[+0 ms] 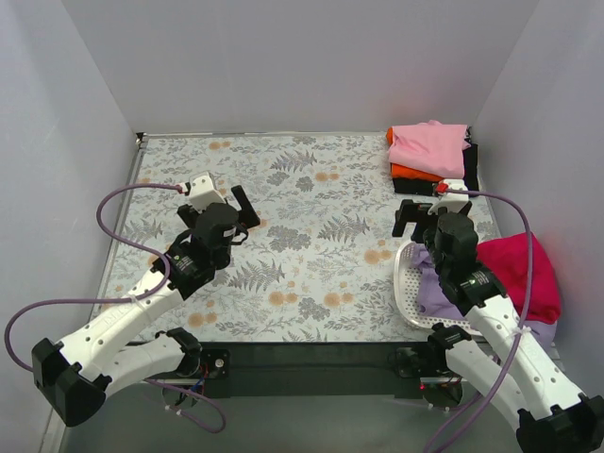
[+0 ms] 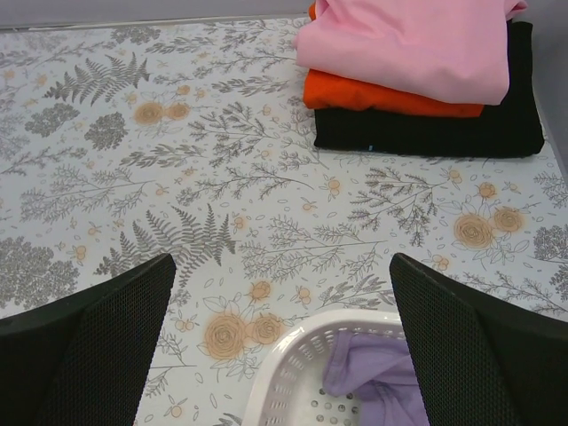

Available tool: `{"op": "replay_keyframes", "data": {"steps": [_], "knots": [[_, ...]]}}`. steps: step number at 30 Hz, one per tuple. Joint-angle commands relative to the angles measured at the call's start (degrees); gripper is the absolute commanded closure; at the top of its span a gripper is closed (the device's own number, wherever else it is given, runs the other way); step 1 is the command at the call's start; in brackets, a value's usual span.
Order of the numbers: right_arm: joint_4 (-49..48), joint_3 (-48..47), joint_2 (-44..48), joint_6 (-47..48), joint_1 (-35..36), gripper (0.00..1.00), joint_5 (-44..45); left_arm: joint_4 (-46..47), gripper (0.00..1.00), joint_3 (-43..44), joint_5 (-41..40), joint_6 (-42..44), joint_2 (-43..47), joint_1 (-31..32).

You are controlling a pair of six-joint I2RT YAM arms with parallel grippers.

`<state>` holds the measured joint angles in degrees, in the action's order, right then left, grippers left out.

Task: Fold and stack the t-shirts
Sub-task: Grab the tshirt from the pile

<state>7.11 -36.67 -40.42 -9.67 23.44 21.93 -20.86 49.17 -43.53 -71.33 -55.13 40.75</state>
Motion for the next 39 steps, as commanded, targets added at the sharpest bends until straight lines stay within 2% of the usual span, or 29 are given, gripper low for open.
{"op": "replay_keyframes", "data": {"steps": [1,5,11,18,21,28,36,39], "knots": [[-0.96,-1.30,-0.09,0.00,0.29,0.02,2.41,1.17,0.09,0.32,-0.86,0.84,1.52,-0.06],[0.26,-2.00,-1.23,-0.17,0.29,0.02,4.51,4.42,0.08,-0.82,8.34,4.09,-0.14,-0.06],[9.82,-6.13,-6.15,-3.23,0.20,0.02,12.85,8.64,0.08,-2.14,10.74,5.67,-2.52,-0.85],[13.19,-3.33,-4.75,-8.95,-1.20,0.02,20.85,9.43,0.07,-5.57,11.01,5.50,0.46,-1.11],[13.63,-1.92,-4.58,-11.07,-5.50,0.02,20.87,10.23,0.07,-6.36,11.88,5.33,1.78,-1.11],[13.36,0.36,-7.03,-15.64,-24.91,0.02,13.75,11.37,0.07,-7.33,13.82,5.41,1.70,-1.11],[16.61,2.65,-3.43,-22.13,-27.92,0.02,24.20,12.33,0.06,-7.51,15.57,5.41,0.12,-1.11],[20.65,2.21,-3.08,-24.51,-30.72,0.02,23.33,12.60,0.06,-7.77,17.07,4.97,-0.59,-1.11]]}}
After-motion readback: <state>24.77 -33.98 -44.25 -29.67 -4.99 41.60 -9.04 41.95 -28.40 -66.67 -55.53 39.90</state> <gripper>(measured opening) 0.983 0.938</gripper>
